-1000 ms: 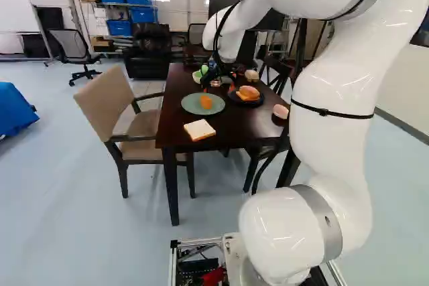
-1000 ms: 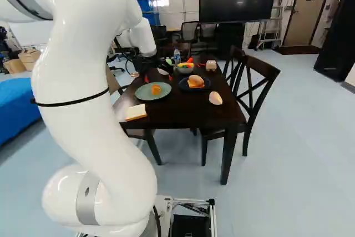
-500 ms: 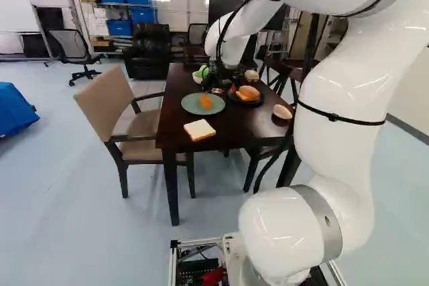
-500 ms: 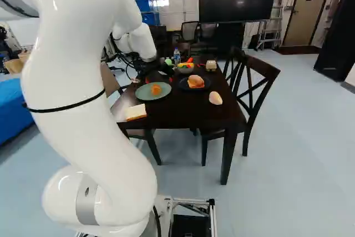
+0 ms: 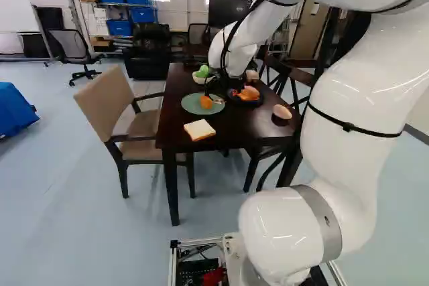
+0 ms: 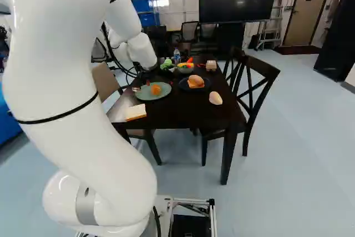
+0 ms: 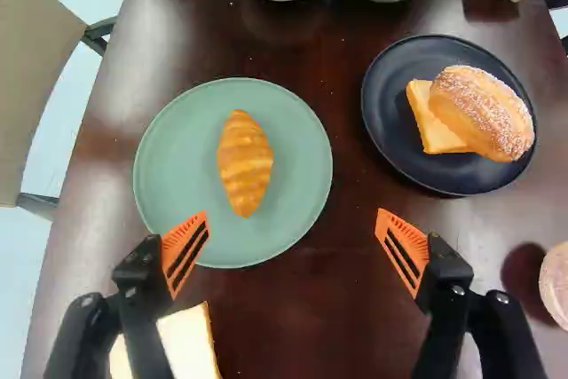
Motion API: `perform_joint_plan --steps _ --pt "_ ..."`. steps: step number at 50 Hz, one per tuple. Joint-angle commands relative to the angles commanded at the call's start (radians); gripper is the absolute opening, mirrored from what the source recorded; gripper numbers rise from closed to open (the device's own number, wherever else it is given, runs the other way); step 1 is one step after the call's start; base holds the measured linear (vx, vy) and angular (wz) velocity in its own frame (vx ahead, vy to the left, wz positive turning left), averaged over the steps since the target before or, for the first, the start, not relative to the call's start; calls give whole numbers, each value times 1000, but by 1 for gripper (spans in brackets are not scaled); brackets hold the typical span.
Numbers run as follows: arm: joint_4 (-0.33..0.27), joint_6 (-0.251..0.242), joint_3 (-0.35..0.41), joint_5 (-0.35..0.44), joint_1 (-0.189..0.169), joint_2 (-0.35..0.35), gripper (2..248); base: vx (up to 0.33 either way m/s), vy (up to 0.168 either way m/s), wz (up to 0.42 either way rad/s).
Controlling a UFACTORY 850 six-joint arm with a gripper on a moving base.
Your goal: Move the croissant to the empty plate
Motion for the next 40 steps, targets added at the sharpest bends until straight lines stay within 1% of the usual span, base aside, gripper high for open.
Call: perform_joint_plan --steps 27,40 --pt "9 0 264 323 -20 135 247 0 0 0" --pt "13 0 379 464 -29 193 247 0 0 0"
